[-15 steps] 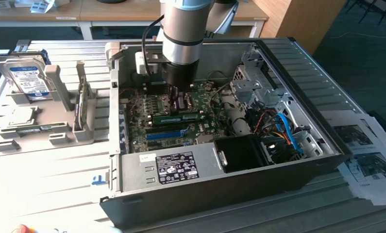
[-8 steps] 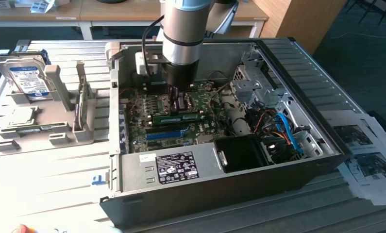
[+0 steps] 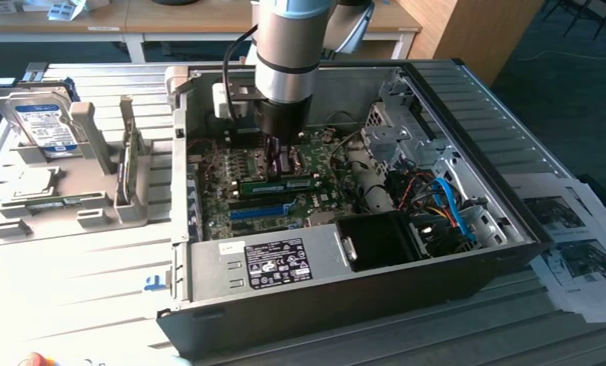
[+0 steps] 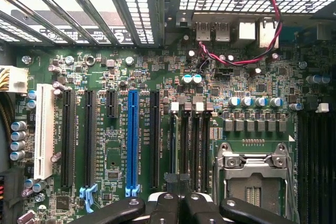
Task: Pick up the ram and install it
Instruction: 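Press down the ram until it locks into place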
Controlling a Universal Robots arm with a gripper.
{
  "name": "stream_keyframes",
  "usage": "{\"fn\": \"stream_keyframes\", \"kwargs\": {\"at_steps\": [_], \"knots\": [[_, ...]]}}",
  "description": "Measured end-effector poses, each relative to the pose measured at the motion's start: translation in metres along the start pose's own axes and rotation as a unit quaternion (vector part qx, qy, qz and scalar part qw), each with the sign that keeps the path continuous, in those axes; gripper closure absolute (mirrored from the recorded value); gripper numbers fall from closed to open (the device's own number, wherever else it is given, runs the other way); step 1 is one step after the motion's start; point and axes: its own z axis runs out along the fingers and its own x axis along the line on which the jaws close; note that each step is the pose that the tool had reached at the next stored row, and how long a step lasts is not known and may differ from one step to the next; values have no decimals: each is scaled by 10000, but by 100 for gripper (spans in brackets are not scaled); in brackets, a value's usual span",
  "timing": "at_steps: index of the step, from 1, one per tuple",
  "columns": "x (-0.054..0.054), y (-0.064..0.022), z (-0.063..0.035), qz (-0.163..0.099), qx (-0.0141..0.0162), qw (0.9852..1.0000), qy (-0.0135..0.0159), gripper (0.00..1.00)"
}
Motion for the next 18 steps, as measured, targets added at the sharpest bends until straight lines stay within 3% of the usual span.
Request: {"fn": "stream_keyframes", "kwargs": {"at_steps": [18], "knots": [[1,-1,23,0,0,10000,0,90]]}}
